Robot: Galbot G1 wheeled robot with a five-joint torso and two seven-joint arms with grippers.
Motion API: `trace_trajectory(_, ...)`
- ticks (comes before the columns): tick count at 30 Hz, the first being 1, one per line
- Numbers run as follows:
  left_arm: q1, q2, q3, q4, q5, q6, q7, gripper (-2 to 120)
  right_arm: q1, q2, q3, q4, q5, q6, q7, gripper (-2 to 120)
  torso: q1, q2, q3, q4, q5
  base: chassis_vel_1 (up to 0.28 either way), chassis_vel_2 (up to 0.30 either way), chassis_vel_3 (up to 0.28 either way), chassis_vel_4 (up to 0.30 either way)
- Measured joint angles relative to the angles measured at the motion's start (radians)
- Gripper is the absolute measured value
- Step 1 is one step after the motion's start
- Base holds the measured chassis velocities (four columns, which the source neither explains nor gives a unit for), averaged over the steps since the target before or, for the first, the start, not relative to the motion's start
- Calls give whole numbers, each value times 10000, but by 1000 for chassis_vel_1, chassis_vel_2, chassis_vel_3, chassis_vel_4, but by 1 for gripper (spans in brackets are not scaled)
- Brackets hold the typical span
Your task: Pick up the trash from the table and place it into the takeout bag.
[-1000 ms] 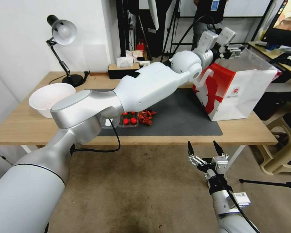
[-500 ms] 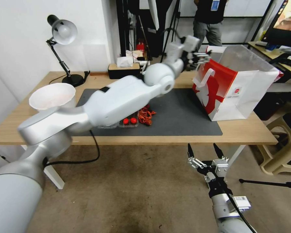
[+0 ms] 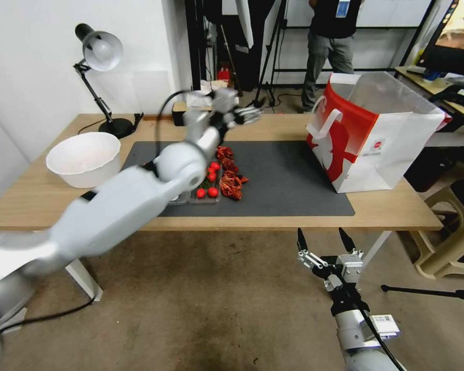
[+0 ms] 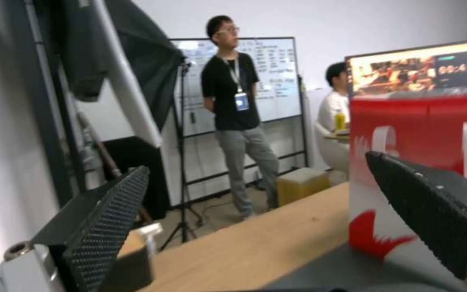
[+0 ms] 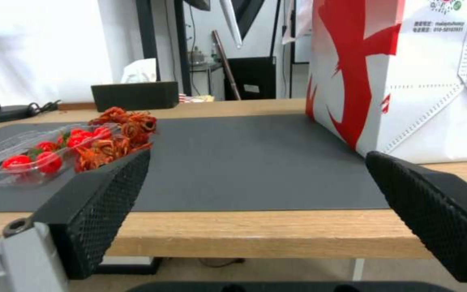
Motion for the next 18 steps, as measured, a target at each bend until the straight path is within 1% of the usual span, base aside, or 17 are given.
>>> trace_trajectory(1, 0, 0, 0, 0, 0, 0, 0, 100, 0, 0, 0, 0, 0, 0, 0, 100, 0, 0, 0, 0, 0, 0, 0, 0, 0)
trace_trajectory(3, 1239, 354, -761, -569, 385, -25, -122, 100, 49, 0, -41, 12, 10, 0, 0, 100, -1, 0, 0, -2, 1, 0, 0, 0, 0)
trace_trajectory(4, 1580, 430, -1047, -707, 466, -29, -146, 100, 62, -3, -57, 22, 13, 0, -1, 100, 0, 0, 1, 2, -5, 0, 0, 0, 0)
trace_trajectory(5, 2221, 541, -1642, -982, 580, -63, -162, 100, 80, -7, -80, 43, 17, 1, -5, 100, 0, 0, 0, 1, 2, 0, 0, 0, 0)
trace_trajectory(6, 2221, 541, -1642, -982, 580, -63, -162, 100, 80, -7, -80, 43, 17, 1, -5, 100, 0, 0, 0, 1, 2, 0, 0, 0, 0)
trace_trajectory(7, 2763, 612, -2128, -1183, 672, -83, -164, 100, 85, -16, -101, 52, 19, 1, -14, 100, -1, 1, -1, 2, 7, 0, 0, 0, 0)
trace_trajectory(8, 3301, 649, -2593, -1330, 808, -117, -156, 100, 85, -29, -114, 58, 18, 1, -25, 100, -1, 0, 0, -1, 3, 0, 0, 0, 0)
trace_trajectory(9, 3969, 647, -3119, -1492, 1071, -183, -137, 100, 88, -45, -131, 61, 18, 1, -38, 100, -1, 0, -1, -4, 4, 0, 0, 0, 0)
trace_trajectory(10, 3969, 647, -3119, -1492, 1071, -183, -137, 100, 88, -45, -131, 61, 18, 1, -38, 100, -1, 0, -1, -4, 4, 0, 0, 0, 0)
trace_trajectory(11, 4758, 603, -3713, -1680, 1344, -237, -59, 100, 99, -59, -162, 63, 18, 1, -51, 100, 0, 0, 0, -5, 4, 0, 0, 0, 0)
trace_trajectory(12, 5230, 569, -4048, -1809, 1493, -273, -15, 100, 118, -68, -185, 64, 19, 1, -60, 100, 0, 0, 0, -3, 0, 0, 0, 0, 0)
trace_trajectory(13, 5230, 569, -4048, -1809, 1493, -273, -15, 100, 118, -68, -185, 64, 19, 1, -60, 100, 0, 0, 0, -3, 0, 0, 0, 0, 0)
trace_trajectory(15, 7024, 406, -5249, -2337, 2002, -447, 85, 100, 191, -135, -236, 67, 46, 0, -77, 100, 0, 1, -1, 6, 6, 0, 0, 0, 0)
trace_trajectory(16, 7605, 333, -5532, -2460, 2201, -534, 95, 100, 209, -177, -233, 76, 88, 0, -77, 100, -1, 1, -1, 6, 4, 0, 0, 0, 0)
trace_trajectory(17, 7605, 333, -5532, -2460, 2201, -534, 95, 100, 209, -177, -233, 76, 88, 0, -77, 100, -1, 1, -1, 6, 4, 0, 0, 0, 0)
trace_trajectory(18, 8173, 233, -5817, -2545, 2454, -610, 98, 100, 224, -245, -210, 80, 153, 0, -77, 100, 0, 1, 0, 5, -2, 0, 0, 0, 0)
